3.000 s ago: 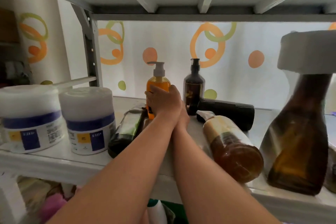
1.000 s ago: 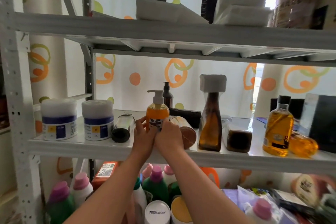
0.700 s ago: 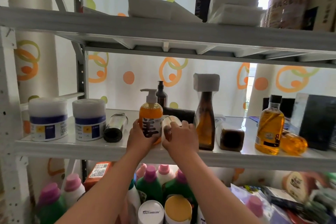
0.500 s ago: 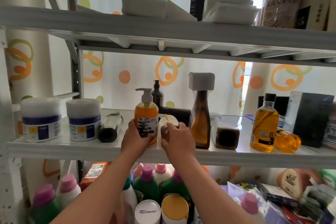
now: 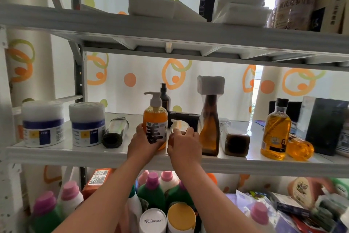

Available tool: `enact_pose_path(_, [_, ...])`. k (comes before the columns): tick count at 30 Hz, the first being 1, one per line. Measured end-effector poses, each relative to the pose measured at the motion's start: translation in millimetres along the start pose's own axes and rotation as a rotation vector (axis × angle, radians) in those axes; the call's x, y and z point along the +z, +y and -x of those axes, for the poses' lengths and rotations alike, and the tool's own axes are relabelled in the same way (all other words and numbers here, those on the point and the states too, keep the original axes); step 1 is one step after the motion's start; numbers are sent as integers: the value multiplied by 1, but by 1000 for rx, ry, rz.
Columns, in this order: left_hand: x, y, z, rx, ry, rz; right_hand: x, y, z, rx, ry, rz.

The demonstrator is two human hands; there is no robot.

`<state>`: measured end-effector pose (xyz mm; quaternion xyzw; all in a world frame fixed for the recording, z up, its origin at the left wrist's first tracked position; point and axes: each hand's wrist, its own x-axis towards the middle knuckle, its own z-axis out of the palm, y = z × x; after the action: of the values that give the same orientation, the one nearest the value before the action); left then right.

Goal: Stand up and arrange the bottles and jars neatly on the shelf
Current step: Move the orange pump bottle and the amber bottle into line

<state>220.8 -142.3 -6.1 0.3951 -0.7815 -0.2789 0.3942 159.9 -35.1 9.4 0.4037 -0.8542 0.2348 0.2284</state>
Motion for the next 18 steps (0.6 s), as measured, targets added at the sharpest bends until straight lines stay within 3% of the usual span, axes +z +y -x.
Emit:
enact_pose_path(13, [11, 1, 6, 54, 29, 2, 7, 14, 3, -52, 41, 4])
enact_pose_path(15, [13, -2, 9, 60, 47, 16, 1, 23, 10, -154, 191, 4])
enact_pose_path(18, [19, 4, 33, 176, 307, 66, -4, 57, 18, -274, 487, -52])
